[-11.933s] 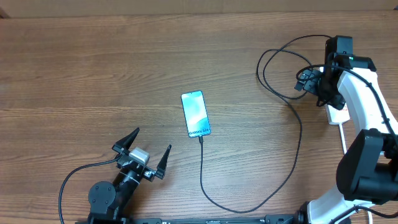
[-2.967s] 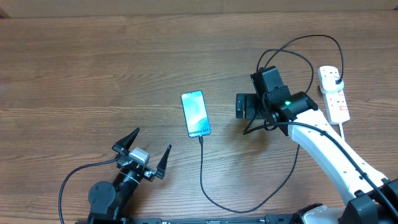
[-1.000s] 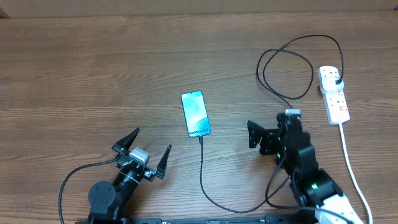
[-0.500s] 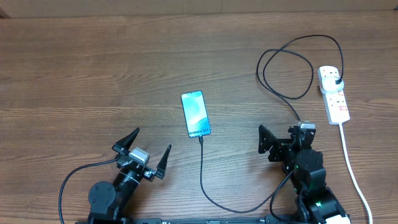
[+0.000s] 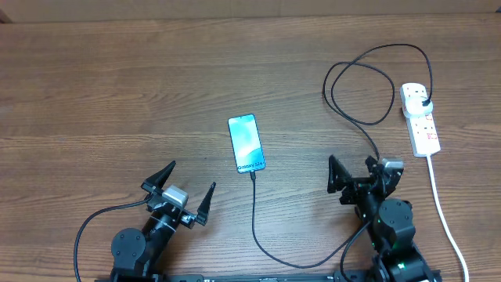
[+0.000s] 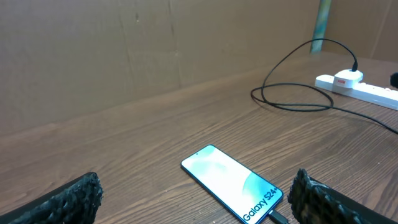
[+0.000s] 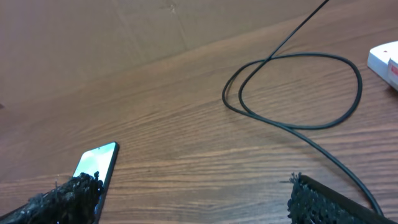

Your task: Plug charger to phone and switch on socket

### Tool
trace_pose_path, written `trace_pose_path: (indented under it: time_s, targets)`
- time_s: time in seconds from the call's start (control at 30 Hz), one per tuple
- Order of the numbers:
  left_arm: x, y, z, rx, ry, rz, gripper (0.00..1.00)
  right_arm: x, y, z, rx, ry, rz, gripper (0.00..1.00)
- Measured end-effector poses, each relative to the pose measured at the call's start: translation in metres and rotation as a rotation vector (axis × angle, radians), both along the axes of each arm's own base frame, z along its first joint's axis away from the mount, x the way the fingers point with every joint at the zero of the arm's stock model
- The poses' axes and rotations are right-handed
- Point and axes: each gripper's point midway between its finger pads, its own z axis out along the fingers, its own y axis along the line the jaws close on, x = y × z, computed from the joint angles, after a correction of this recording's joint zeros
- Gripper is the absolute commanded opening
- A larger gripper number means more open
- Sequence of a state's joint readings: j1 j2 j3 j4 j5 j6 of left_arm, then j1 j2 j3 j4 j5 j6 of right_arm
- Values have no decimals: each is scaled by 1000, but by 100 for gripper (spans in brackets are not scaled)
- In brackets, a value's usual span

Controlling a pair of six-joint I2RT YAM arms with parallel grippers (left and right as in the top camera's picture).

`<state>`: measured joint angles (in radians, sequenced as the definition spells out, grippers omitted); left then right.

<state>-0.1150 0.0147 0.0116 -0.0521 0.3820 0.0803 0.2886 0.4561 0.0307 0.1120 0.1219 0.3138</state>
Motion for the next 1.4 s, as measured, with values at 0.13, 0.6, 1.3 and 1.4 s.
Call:
trace_pose_path:
  time_s: [0.13,0.6,1.3,1.4]
  targets:
    - [0,0,0,0,0,0,100,-1,-2,7,10,-39,-7,100]
    - [0,0,0,0,0,0,100,-4,-6,38,45,-161,-21,100]
    - [0,0,0,0,0,0,100,-20,-14,55,-13,-253,-29,100]
    - [0,0,0,0,0,0,100,-20,-14,55,-86,-266,-21,100]
